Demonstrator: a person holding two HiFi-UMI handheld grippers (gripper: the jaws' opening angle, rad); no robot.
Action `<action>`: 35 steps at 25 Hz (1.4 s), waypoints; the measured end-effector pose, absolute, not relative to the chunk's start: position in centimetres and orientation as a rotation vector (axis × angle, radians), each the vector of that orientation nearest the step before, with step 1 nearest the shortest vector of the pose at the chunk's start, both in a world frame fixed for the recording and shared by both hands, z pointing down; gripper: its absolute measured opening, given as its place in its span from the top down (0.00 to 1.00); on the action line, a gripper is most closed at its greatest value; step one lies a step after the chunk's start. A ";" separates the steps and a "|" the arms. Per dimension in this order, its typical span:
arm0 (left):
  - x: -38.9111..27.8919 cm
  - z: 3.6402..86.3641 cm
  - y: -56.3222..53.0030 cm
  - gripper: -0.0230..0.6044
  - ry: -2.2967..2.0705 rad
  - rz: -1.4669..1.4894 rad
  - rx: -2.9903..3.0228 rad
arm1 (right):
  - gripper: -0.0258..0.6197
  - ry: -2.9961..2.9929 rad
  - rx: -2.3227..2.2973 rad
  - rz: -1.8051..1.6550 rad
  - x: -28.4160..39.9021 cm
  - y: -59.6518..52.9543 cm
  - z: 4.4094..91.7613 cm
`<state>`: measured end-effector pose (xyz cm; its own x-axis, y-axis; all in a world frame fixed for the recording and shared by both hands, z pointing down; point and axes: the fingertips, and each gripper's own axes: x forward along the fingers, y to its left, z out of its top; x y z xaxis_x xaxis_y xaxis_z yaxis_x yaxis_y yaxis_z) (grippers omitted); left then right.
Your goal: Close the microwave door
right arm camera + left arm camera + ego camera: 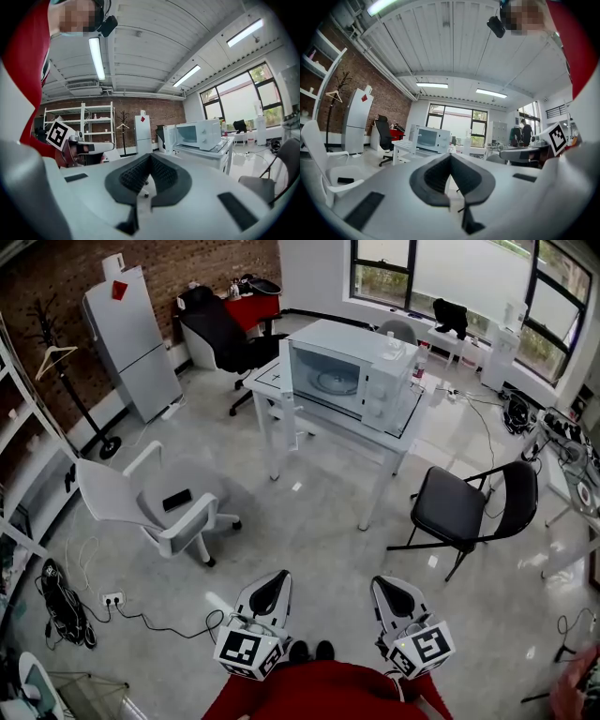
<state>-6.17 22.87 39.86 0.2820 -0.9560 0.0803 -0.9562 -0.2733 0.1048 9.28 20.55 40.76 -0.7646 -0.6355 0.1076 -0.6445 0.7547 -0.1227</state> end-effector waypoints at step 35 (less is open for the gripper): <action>-18.0 41.3 -2.4 0.97 -1.924 -0.021 2.280 | 0.94 -2.857 1.149 0.211 6.0 -5.2 40.8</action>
<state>-17.95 -2.41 41.27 0.1735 -0.9807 0.0907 -0.9784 -0.1611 0.1292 5.97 -5.25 40.85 -0.7217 -0.6847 0.1020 -0.6922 0.7138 -0.1061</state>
